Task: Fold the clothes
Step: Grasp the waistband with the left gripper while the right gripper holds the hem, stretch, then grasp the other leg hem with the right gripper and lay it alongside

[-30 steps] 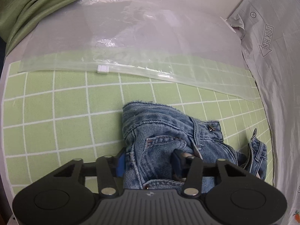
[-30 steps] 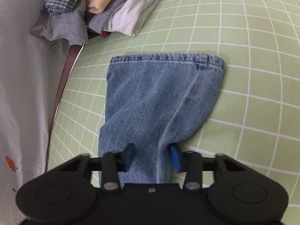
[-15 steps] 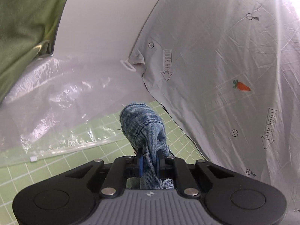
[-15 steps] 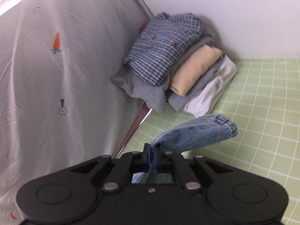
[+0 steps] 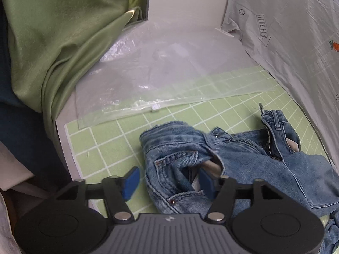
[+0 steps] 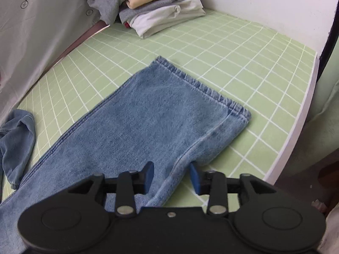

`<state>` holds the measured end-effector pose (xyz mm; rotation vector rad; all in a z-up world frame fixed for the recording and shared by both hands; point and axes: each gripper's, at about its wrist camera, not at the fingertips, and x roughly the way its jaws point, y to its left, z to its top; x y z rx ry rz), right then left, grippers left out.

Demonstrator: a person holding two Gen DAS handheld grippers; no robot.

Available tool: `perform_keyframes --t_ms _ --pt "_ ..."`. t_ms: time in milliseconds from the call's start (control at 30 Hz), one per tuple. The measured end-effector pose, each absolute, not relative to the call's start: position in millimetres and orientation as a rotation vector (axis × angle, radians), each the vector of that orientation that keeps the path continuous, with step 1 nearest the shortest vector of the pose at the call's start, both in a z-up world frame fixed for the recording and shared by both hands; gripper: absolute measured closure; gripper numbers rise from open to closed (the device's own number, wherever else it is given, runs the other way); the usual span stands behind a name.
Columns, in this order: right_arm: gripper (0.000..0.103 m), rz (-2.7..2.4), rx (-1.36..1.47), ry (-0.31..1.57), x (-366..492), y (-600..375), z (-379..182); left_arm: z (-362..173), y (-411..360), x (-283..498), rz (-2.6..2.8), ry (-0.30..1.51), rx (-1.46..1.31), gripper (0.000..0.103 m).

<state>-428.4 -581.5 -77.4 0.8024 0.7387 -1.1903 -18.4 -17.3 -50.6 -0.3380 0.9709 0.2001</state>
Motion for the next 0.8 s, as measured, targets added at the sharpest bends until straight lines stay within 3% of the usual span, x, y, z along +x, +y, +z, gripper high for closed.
perform_keyframes --t_ms 133,367,600,667,733,800 --pt "0.037 -1.211 0.665 0.738 -416 -586 -61 -32 -47 -17 0.141 0.906 -0.23 0.016" --pt "0.025 -1.185 0.637 0.754 -390 -612 -69 -41 -109 -12 0.005 0.951 -0.18 0.012" --pt "0.025 -1.2 0.632 0.811 -365 -638 -109 -76 -174 -1 -0.085 1.124 -0.077 0.012" --pt "0.022 -1.205 0.63 0.828 -358 -646 -121 -80 -183 7 -0.084 1.135 -0.069 0.012" --pt "0.011 -1.183 0.619 0.833 -343 -647 -123 -82 -189 19 -0.077 1.141 -0.079 0.012" --pt "0.012 -1.154 0.604 0.834 -325 -646 -121 -85 -192 31 -0.064 1.145 -0.089 0.012"
